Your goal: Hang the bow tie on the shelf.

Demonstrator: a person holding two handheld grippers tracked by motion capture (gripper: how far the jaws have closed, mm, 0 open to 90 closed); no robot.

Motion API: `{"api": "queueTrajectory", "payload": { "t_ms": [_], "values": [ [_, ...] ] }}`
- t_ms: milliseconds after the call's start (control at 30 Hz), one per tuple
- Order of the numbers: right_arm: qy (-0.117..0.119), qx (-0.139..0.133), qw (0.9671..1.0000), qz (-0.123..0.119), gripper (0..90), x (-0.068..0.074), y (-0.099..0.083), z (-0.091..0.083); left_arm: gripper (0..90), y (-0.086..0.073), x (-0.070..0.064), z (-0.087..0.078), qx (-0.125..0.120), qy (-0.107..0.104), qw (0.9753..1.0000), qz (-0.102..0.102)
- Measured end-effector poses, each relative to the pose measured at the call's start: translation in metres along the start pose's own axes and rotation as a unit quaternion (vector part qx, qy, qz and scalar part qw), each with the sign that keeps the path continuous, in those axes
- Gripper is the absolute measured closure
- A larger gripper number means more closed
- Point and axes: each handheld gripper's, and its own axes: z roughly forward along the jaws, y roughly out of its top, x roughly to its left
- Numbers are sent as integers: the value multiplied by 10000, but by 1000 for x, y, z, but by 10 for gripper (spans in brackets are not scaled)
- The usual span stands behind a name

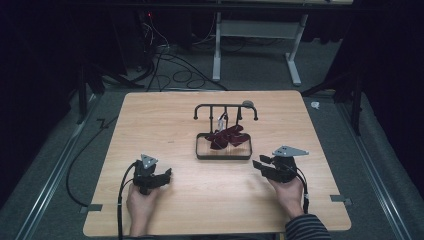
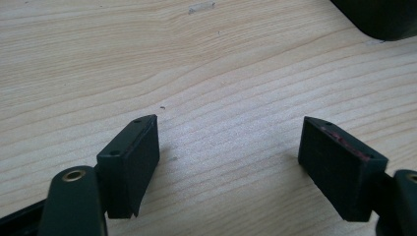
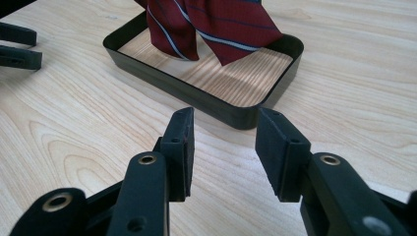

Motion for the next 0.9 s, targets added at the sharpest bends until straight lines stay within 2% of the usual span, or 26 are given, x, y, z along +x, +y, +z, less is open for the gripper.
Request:
{"api": "queueTrajectory", "payload": {
  "t_ms": [467, 900],
  "values": [
    [9, 41, 10000, 36, 605, 1, -5, 4, 240, 0, 0, 0, 0, 0, 10000, 0],
    [-52, 250, 9997, 52, 605, 0, -17, 13, 240, 0, 0, 0, 1, 1, 10000, 0]
  ]
}}
